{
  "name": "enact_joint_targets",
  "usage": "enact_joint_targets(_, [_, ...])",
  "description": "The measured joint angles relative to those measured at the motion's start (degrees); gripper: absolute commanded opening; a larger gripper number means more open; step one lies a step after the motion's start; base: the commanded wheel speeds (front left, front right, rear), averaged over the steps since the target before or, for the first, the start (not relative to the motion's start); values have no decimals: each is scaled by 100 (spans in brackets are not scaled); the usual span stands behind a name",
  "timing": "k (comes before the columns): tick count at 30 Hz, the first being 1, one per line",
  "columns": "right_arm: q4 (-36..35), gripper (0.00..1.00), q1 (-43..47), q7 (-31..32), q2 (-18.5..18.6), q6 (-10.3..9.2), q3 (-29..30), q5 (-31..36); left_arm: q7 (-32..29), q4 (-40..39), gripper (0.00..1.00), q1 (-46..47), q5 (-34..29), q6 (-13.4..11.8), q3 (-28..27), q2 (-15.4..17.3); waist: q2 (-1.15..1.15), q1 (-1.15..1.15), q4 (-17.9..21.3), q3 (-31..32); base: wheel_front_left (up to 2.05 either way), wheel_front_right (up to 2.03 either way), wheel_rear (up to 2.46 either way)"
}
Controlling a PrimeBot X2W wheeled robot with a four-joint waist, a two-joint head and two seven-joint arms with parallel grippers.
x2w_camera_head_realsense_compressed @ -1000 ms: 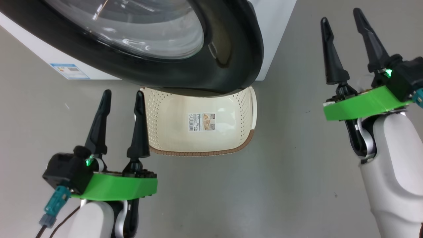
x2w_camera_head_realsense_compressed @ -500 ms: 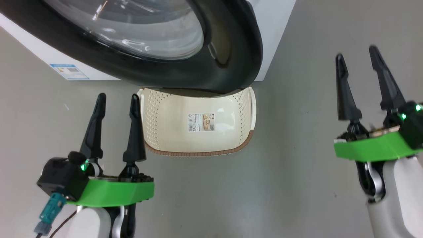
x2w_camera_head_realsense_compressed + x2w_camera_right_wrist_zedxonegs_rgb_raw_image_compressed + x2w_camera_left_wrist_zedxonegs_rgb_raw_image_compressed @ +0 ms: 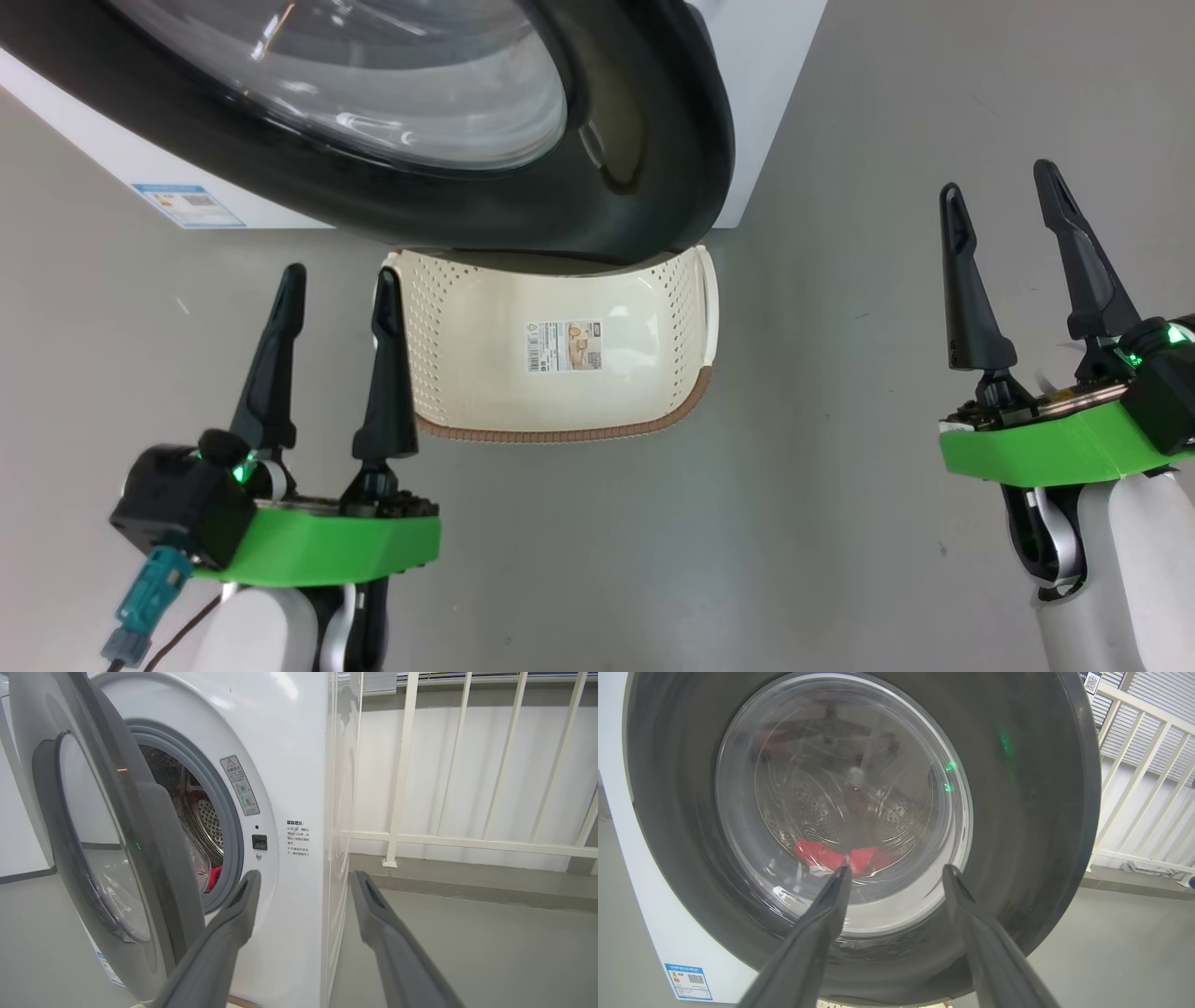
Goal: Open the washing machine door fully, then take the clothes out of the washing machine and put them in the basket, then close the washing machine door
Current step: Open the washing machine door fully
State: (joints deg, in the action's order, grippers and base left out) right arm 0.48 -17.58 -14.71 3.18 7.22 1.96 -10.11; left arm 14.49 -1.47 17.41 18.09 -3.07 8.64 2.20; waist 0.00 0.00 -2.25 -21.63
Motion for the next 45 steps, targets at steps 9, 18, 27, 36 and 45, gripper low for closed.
enact_joint_targets(9, [-7,0,-1,0,-2,0,1,-108,0,9,100,-18,0,0,21,1,0,0,-67,14,0,0,0])
enact_joint_targets(18, [374,0,-384,0,-2,0,-164,-1610,0,81,100,-34,1,1,96,0,0,0,-141,34,0,0,0])
enact_joint_targets(27, [1222,0,-1299,344,11,-1,-443,-3785,0,188,100,-47,2,10,147,0,0,0,-271,-19,0,0,0])
enact_joint_targets(36, [1772,0,-2393,2215,26,-1,-506,-5898,0,218,100,-45,2,10,138,-1,0,0,-385,-175,0,0,0])
enact_joint_targets(45, [2462,0,-3240,3905,48,-1,-339,-6772,0,218,100,-2,3,10,169,-2,0,0,-437,-315,0,0,0])
